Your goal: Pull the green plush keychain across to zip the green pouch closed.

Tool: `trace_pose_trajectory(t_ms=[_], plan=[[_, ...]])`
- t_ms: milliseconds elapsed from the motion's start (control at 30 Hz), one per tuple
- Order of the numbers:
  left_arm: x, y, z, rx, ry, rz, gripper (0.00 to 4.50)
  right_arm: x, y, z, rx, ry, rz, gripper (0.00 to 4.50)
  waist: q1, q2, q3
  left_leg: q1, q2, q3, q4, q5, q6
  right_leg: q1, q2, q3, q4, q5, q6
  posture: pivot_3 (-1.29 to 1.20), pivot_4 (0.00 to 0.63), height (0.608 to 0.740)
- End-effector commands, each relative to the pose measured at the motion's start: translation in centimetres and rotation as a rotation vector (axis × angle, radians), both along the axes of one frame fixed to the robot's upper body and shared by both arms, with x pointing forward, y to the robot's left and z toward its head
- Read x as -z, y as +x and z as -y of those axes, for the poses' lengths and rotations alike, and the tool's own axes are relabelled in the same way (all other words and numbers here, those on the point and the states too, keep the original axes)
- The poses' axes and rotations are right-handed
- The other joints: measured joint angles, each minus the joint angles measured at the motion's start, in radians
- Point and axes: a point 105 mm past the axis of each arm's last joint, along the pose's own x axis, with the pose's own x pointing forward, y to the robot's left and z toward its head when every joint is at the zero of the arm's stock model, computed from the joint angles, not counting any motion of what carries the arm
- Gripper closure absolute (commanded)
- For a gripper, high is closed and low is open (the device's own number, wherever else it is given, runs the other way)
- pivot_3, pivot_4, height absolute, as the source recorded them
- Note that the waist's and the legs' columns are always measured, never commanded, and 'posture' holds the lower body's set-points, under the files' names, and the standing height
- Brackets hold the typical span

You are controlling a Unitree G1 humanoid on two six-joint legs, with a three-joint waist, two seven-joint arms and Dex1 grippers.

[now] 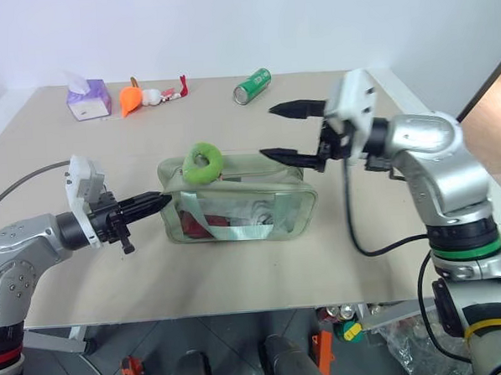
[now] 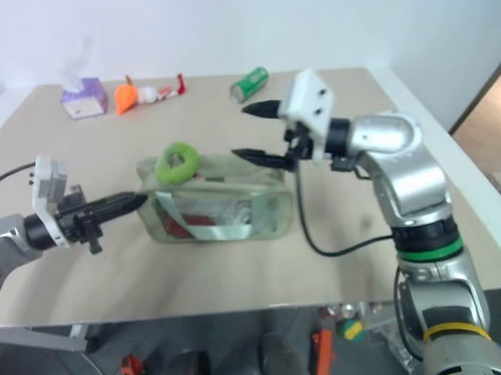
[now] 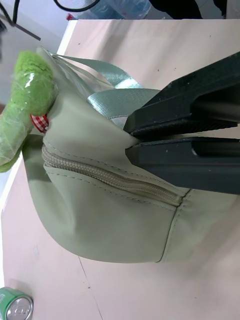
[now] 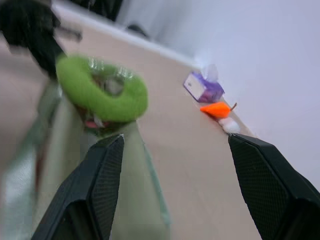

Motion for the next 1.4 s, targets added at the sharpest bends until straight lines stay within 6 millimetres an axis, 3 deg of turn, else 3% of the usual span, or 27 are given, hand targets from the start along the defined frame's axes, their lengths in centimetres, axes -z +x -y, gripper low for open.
trace_pose_trajectory(t_ms=[33,433,967,1233,1400], plan=[[1.0,-0.2,0.2,0.005,0.021,-0.045,4.50,-0.8,-0.2,-0.9,-0.041,-0.096,0.170,1.06,0.002,0.000,0.000,0.000,0.000,0.000,0.000,0.000,0.000,0.000,0.000,0.000,0.000,0.000,0.000,0.00,0.150,0.740],[0.8,-0.3,0.1,-0.007,0.006,-0.037,4.50,1.5,-0.2,-2.2,-0.175,-0.280,0.280,1.06,0.003,0.000,0.000,0.000,0.000,-0.001,-0.001,0.000,0.000,0.000,-0.001,-0.001,0.000,-0.001,0.000,0.00,0.150,0.740],[0.6,-0.3,0.0,-0.019,-0.001,-0.029,4.50,1.1,-0.9,-7.0,-0.305,-0.166,0.260,1.06,0.002,0.000,0.000,0.000,0.000,-0.001,0.000,0.000,0.000,0.000,0.000,-0.001,0.000,-0.001,-0.001,0.00,0.150,0.740],[0.7,-0.4,0.0,-0.027,0.000,-0.027,4.50,1.2,-1.1,-8.2,-0.341,-0.146,0.263,1.06,0.002,0.000,0.000,0.000,0.000,-0.002,0.000,0.000,0.000,0.000,-0.001,-0.002,0.001,-0.001,-0.001,0.00,0.150,0.740],[0.7,-0.5,-0.2,-0.034,0.003,-0.027,4.50,1.6,-1.5,-8.4,-0.373,-0.151,0.241,2.59,0.002,0.000,0.000,0.000,0.000,-0.002,-0.001,0.000,0.000,0.000,0.000,-0.002,0.001,-0.001,-0.002,0.00,0.150,0.740]])
